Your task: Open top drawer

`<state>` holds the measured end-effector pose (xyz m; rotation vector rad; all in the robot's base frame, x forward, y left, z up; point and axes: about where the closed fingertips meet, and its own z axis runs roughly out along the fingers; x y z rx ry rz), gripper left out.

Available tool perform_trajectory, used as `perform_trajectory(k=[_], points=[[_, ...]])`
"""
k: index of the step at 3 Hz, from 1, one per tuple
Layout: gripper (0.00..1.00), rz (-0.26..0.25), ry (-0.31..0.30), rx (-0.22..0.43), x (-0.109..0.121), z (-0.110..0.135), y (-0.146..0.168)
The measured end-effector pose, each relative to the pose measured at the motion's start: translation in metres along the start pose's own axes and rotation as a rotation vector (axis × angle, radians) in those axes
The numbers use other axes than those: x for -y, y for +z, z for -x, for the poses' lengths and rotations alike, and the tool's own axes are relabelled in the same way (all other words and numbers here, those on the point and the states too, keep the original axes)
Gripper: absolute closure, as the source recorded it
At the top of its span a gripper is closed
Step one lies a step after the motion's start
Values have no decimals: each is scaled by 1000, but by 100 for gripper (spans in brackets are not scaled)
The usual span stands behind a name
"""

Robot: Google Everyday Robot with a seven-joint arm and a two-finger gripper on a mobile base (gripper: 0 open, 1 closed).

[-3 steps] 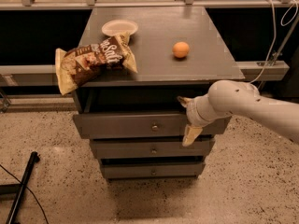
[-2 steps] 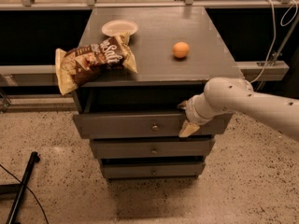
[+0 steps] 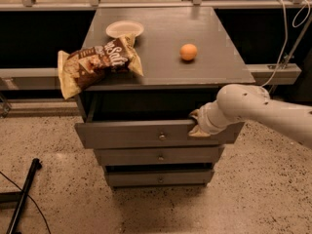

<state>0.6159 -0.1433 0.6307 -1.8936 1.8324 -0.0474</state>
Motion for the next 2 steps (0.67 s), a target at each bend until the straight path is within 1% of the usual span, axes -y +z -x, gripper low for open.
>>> perform_trajectory(k=[1,2], points=[[84,0,0,0,2,2,-5],[58,-17,-6,16,1,7,-12]])
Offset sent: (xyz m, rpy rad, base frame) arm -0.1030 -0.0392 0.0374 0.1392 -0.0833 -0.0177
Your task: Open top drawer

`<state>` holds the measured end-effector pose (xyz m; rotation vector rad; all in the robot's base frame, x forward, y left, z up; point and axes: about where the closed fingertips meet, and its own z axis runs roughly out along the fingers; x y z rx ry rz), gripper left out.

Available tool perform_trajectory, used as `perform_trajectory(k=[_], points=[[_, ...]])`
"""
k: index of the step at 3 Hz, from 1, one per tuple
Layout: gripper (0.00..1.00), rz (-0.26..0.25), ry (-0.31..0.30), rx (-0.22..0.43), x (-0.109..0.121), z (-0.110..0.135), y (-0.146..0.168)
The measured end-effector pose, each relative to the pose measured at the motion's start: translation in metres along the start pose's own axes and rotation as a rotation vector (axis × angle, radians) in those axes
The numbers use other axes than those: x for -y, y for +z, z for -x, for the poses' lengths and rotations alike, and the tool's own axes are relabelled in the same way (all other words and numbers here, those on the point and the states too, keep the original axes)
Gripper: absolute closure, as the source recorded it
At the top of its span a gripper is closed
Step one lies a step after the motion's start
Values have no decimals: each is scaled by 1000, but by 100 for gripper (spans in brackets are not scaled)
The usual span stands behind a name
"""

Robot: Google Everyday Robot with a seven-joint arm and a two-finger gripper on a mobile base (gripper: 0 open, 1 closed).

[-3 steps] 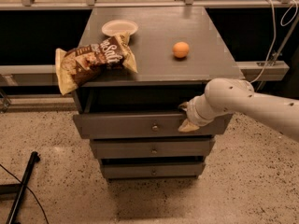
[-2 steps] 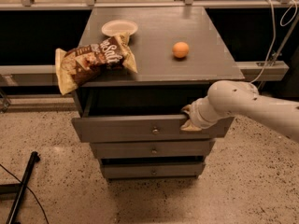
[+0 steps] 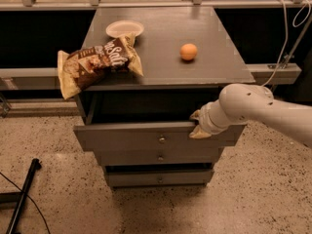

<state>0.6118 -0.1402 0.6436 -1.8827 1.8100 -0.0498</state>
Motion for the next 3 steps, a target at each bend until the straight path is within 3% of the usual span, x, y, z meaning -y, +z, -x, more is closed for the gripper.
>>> perform_trajectory(k=[2,3], points=[[12,0,0,0,0,0,0],[0,10,3,3,-1,0,1]])
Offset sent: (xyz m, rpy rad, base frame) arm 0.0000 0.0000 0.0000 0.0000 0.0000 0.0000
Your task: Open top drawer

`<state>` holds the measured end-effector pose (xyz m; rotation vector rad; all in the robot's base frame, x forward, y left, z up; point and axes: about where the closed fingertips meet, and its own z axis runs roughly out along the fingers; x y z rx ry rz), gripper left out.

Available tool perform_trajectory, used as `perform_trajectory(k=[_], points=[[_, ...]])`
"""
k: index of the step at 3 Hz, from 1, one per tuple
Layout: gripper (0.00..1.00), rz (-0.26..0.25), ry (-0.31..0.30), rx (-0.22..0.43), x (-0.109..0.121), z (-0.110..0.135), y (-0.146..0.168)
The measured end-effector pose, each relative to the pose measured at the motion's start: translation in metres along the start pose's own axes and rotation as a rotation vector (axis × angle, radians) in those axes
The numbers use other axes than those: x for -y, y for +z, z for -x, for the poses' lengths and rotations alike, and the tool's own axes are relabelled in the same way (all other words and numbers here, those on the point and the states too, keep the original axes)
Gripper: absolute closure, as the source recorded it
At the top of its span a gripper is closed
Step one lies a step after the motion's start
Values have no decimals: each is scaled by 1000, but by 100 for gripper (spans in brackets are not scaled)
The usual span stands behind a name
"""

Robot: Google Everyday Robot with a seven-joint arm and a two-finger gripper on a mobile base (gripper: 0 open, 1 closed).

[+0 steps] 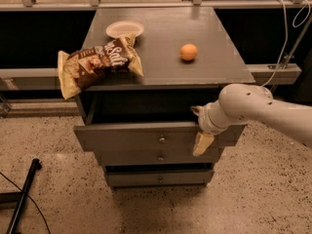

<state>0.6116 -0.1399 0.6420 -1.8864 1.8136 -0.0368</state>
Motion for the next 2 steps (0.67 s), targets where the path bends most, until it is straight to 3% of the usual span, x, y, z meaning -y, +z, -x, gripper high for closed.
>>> perform_trajectory(k=[1,2], points=[[8,30,10,-7,-7,-4,-2],[26,73,6,-24,-16,-8,-12]])
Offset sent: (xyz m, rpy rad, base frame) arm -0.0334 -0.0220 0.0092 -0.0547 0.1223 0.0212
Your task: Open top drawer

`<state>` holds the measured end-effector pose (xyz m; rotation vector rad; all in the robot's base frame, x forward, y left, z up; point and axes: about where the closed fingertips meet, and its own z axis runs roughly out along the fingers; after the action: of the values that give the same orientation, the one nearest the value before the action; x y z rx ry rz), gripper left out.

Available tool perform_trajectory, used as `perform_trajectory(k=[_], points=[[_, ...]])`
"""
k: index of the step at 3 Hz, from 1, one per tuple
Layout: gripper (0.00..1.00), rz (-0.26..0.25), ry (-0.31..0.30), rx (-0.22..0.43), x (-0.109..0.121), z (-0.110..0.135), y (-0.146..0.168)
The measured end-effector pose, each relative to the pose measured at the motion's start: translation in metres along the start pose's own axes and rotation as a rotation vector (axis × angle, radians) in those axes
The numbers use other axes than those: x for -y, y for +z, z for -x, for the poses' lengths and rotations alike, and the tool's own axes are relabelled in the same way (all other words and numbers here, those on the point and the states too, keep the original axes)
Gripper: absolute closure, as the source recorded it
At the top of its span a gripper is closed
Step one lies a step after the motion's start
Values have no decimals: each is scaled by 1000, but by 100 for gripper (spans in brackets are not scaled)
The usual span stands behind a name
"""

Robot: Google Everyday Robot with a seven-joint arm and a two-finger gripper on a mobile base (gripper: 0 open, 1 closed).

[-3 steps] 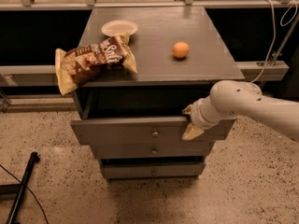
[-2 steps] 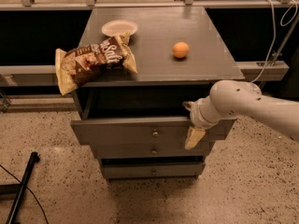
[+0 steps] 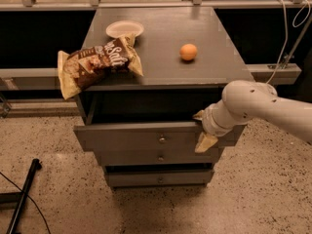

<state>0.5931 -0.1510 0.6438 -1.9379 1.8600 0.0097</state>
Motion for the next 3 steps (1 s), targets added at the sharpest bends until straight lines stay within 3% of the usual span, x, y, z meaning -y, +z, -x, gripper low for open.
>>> perform_trajectory(k=[1,3], points=[[46,33,-32,1,-9,10,-16],[68,99,-92,-1,-33,30,-35]])
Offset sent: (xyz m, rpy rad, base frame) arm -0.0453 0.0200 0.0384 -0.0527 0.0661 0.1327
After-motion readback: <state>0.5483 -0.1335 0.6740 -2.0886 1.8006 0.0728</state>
